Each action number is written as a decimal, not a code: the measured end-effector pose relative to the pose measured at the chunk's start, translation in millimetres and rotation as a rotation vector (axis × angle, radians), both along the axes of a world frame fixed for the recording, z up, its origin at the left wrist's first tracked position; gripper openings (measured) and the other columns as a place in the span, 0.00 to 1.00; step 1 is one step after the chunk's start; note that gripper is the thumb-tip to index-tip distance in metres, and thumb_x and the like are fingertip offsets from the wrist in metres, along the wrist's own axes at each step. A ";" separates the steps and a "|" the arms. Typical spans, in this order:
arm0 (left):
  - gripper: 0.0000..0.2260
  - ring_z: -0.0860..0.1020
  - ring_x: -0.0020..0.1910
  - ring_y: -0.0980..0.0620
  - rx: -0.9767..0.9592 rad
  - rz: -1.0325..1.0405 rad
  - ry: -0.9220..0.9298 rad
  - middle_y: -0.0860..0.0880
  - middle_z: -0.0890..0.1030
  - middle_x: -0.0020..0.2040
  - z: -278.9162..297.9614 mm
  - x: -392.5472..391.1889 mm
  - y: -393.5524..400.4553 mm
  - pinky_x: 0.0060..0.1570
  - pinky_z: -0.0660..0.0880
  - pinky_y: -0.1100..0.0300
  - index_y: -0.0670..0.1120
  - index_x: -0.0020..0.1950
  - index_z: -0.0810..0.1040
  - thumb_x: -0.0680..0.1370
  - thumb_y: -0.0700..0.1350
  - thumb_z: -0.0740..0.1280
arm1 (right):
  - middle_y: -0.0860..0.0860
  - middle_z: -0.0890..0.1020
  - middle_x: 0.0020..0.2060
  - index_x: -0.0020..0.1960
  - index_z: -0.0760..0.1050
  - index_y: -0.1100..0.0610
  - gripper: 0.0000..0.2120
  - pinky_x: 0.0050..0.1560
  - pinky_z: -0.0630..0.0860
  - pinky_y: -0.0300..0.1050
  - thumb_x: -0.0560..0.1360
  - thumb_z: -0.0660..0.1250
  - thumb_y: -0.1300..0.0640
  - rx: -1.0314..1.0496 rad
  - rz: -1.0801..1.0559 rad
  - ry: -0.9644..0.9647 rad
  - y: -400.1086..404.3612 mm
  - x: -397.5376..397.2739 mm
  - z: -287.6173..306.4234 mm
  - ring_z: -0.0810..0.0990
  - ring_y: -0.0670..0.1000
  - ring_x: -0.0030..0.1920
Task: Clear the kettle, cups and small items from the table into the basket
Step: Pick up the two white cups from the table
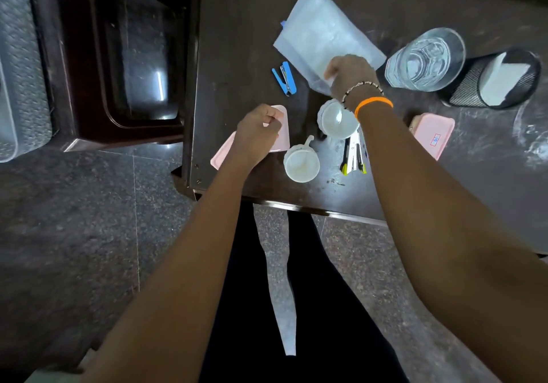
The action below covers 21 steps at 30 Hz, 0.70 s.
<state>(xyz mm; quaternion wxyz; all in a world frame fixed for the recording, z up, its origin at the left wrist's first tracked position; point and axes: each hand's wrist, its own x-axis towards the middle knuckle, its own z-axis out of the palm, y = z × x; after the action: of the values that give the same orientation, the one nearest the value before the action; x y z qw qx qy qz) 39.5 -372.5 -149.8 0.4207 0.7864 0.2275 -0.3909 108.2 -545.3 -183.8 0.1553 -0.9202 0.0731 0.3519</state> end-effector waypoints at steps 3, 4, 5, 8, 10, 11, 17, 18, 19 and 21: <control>0.12 0.77 0.57 0.44 0.013 -0.032 0.006 0.44 0.77 0.61 -1.1 -2.5 -2.4 0.58 0.73 0.55 0.43 0.61 0.75 0.80 0.42 0.59 | 0.60 0.76 0.63 0.61 0.76 0.62 0.15 0.66 0.71 0.53 0.77 0.58 0.62 -0.031 -0.053 0.116 -2.6 5.9 -2.0 0.72 0.62 0.65; 0.12 0.77 0.58 0.45 0.014 -0.040 0.004 0.44 0.77 0.62 -1.6 -4.0 -3.1 0.59 0.74 0.55 0.43 0.61 0.74 0.80 0.42 0.59 | 0.61 0.75 0.63 0.61 0.75 0.62 0.15 0.66 0.70 0.53 0.77 0.58 0.61 -0.047 -0.075 0.146 -2.5 6.6 -1.8 0.72 0.62 0.65; 0.12 0.77 0.59 0.45 0.021 -0.053 0.000 0.45 0.76 0.63 -2.2 -5.8 -3.9 0.60 0.74 0.55 0.43 0.62 0.74 0.80 0.41 0.59 | 0.62 0.75 0.64 0.62 0.74 0.63 0.16 0.66 0.70 0.54 0.77 0.58 0.60 -0.065 -0.091 0.169 -2.2 6.9 -1.4 0.72 0.63 0.65; 0.12 0.76 0.60 0.47 0.070 -0.095 -0.033 0.45 0.77 0.63 -5.0 -11.0 -6.6 0.58 0.73 0.59 0.43 0.62 0.75 0.80 0.40 0.58 | 0.64 0.73 0.65 0.64 0.70 0.65 0.17 0.65 0.70 0.54 0.77 0.58 0.59 -0.109 -0.108 0.236 -1.3 5.8 -0.2 0.72 0.64 0.65; 0.12 0.76 0.60 0.47 0.095 -0.083 -0.066 0.45 0.78 0.62 -6.2 -13.4 -7.3 0.55 0.72 0.62 0.42 0.60 0.76 0.80 0.38 0.58 | 0.64 0.74 0.64 0.63 0.70 0.66 0.17 0.64 0.70 0.53 0.77 0.58 0.60 -0.124 -0.104 0.248 -0.7 4.0 0.9 0.73 0.64 0.64; 0.12 0.76 0.60 0.48 0.108 -0.071 -0.080 0.45 0.78 0.62 -6.6 -14.3 -7.4 0.54 0.71 0.64 0.42 0.59 0.77 0.79 0.37 0.58 | 0.64 0.75 0.63 0.62 0.70 0.67 0.16 0.63 0.71 0.53 0.77 0.58 0.60 -0.123 -0.100 0.232 -0.9 2.6 1.3 0.73 0.64 0.64; 0.10 0.78 0.56 0.49 0.242 -0.038 -0.149 0.45 0.81 0.57 -6.6 -22.4 -2.4 0.53 0.70 0.64 0.42 0.56 0.79 0.79 0.37 0.60 | 0.59 0.77 0.62 0.60 0.76 0.60 0.15 0.64 0.70 0.52 0.76 0.58 0.63 0.018 -0.151 -0.021 -1.3 -18.8 10.5 0.73 0.60 0.64; 0.10 0.79 0.54 0.48 0.258 -0.030 -0.134 0.45 0.81 0.56 -6.9 -23.7 -2.5 0.52 0.71 0.62 0.42 0.56 0.79 0.78 0.40 0.61 | 0.58 0.77 0.62 0.60 0.76 0.59 0.15 0.64 0.70 0.51 0.76 0.58 0.63 0.037 -0.158 -0.056 -1.6 -24.5 13.2 0.73 0.59 0.64; 0.09 0.79 0.52 0.47 0.262 -0.034 -0.104 0.45 0.82 0.54 -7.0 -25.8 -3.2 0.50 0.72 0.60 0.43 0.55 0.78 0.78 0.43 0.62 | 0.58 0.77 0.61 0.59 0.76 0.59 0.15 0.63 0.70 0.50 0.76 0.57 0.65 0.053 -0.161 -0.089 -2.1 -30.9 15.6 0.73 0.59 0.64; 0.13 0.80 0.47 0.47 0.252 -0.112 -0.010 0.45 0.82 0.50 -5.6 -34.1 -6.1 0.48 0.75 0.58 0.44 0.54 0.77 0.76 0.52 0.66 | 0.59 0.77 0.60 0.59 0.76 0.60 0.16 0.62 0.71 0.50 0.75 0.56 0.67 0.067 -0.171 -0.150 -3.8 -46.4 19.1 0.73 0.60 0.62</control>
<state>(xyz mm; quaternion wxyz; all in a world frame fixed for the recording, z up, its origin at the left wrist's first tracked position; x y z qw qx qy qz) 5.3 -378.5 -155.4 0.2974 0.8464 0.2284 -0.3781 61.8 -549.1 -164.7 0.2205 -0.9286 0.1277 0.2699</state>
